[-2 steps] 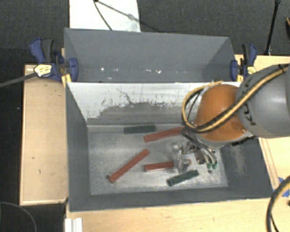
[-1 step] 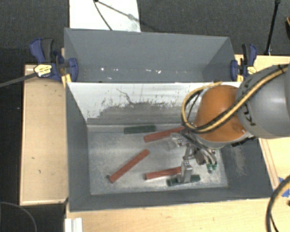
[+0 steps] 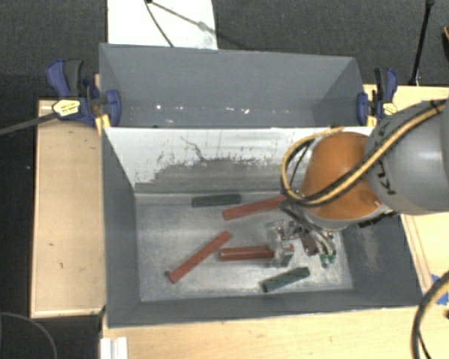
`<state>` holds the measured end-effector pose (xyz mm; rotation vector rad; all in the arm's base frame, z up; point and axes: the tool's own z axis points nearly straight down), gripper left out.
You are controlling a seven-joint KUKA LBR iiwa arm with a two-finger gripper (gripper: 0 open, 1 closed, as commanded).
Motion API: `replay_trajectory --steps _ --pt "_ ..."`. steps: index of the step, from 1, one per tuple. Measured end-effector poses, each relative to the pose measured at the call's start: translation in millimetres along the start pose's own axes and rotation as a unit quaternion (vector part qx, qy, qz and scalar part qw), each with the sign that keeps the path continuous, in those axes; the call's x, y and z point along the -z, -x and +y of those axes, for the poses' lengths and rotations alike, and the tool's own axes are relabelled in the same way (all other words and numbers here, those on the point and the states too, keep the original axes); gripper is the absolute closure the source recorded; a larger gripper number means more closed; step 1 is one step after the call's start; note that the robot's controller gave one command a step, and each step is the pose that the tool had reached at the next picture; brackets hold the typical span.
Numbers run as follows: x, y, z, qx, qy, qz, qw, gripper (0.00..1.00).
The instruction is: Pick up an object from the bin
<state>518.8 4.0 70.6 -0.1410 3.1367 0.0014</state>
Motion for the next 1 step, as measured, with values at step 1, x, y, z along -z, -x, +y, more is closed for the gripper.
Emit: replay_trajectory --steps 1 --pt "152.1 6.7 -7.7 0.117 -0.001 -0.0038 0.9931 1.0"
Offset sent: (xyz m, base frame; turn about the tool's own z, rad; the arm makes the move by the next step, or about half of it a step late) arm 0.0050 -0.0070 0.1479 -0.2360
